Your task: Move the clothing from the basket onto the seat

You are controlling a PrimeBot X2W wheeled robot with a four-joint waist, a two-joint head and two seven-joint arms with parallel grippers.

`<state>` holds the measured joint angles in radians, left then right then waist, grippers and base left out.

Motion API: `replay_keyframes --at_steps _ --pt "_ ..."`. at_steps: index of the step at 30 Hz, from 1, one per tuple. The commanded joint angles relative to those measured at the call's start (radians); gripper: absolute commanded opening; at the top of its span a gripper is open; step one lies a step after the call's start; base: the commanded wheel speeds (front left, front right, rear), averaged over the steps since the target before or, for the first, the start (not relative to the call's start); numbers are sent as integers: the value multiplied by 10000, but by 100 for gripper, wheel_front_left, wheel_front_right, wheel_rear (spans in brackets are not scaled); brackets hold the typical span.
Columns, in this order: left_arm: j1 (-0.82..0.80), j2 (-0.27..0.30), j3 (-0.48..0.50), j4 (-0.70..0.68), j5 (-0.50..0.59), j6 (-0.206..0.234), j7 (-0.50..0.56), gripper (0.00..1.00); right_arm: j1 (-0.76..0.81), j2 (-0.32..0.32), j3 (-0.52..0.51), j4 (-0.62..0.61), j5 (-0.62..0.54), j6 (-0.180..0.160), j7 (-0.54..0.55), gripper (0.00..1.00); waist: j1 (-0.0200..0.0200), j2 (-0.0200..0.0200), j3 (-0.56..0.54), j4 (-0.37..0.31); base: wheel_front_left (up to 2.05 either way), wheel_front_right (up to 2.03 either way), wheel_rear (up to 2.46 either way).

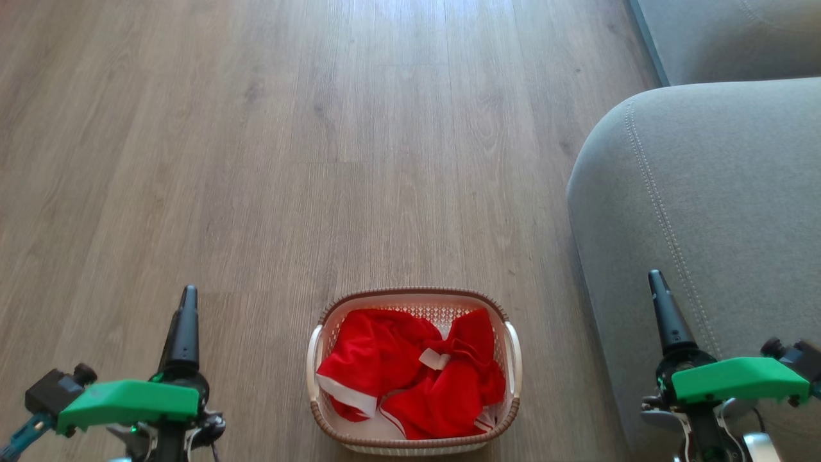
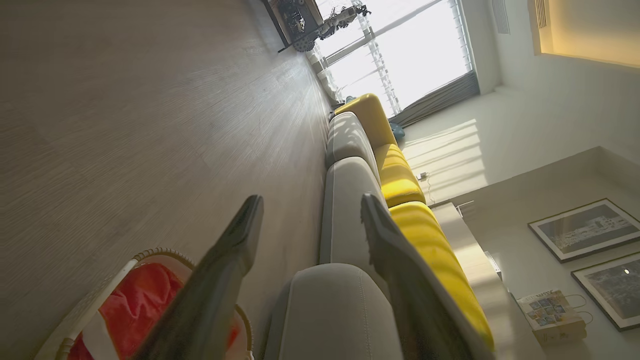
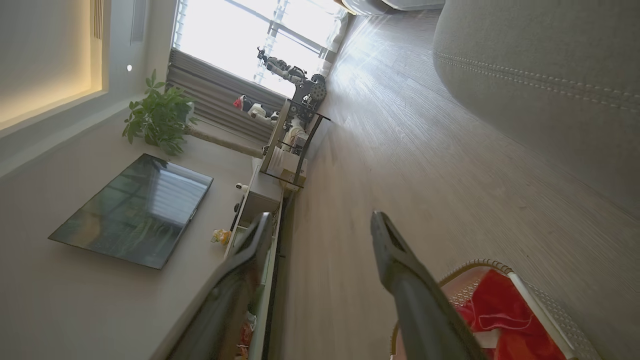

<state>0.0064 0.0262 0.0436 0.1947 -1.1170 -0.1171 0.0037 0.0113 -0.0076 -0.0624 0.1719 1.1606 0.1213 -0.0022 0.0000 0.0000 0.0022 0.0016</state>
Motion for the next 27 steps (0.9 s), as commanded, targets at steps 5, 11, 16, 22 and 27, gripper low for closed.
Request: replay_keyframes --at_steps 5,11,16,22,27 --pt "-514 325 -18 -610 1220 45 -264 100 -427 -236 247 -541 -952 43 -239 100 0 0 -9 13 0 0 0" --pt "-504 407 -166 -811 2436 188 -470 100 -435 -321 397 -631 -2258 47 -441 100 0 0 -25 22 0 0 0" --pt "-481 448 -283 -929 3177 210 -641 100 -432 -344 531 -707 -3156 51 -610 100 0 0 -42 34 0 0 0" --pt "-433 491 -339 -1084 3970 225 -846 100 -412 -378 703 -739 -4027 55 -812 100 0 0 -62 41 0 0 0" --pt "-416 549 -451 -1155 4652 222 -1017 100 -410 -379 784 -781 -4688 59 -980 100 0 0 -82 41 0 0 0"
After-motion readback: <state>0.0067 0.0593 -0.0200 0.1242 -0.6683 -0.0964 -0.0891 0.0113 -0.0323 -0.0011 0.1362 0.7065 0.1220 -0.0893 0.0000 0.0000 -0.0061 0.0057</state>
